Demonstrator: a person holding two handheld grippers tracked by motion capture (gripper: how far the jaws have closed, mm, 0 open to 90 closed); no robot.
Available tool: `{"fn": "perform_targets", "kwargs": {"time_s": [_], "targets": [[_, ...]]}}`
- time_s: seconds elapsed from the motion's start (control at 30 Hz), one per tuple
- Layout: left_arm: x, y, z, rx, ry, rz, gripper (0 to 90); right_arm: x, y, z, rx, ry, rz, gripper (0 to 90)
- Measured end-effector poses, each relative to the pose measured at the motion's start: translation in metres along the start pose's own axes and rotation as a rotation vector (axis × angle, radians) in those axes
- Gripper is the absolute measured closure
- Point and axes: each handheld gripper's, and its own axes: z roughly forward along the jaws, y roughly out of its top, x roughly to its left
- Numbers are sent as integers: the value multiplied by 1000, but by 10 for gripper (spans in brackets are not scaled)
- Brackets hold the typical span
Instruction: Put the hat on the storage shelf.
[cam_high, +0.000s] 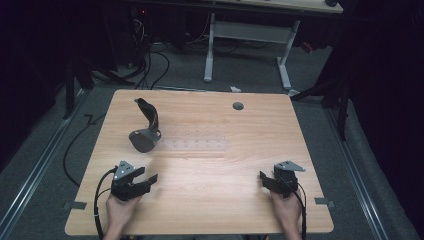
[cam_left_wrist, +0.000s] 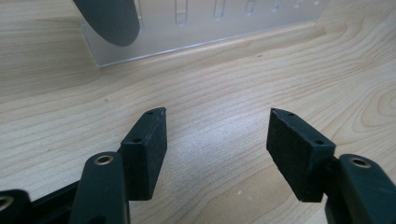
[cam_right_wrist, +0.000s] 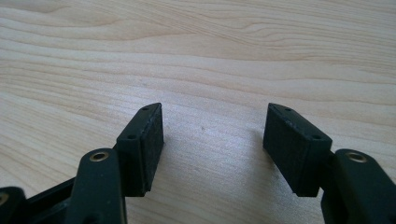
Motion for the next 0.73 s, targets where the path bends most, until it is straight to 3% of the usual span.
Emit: {"fn": "perform_targets", "kwargs": {"time_s": [0.47,0.57,0.73], "targets": [[0,-15,14,33,79,83,387,0,0,0,0,0,0,384],[-2,-20,20,63,106,147,360,0,0,0,0,0,0,383],[-2,-20,20,66,107,141,348,0,0,0,0,1,-1,382]]}}
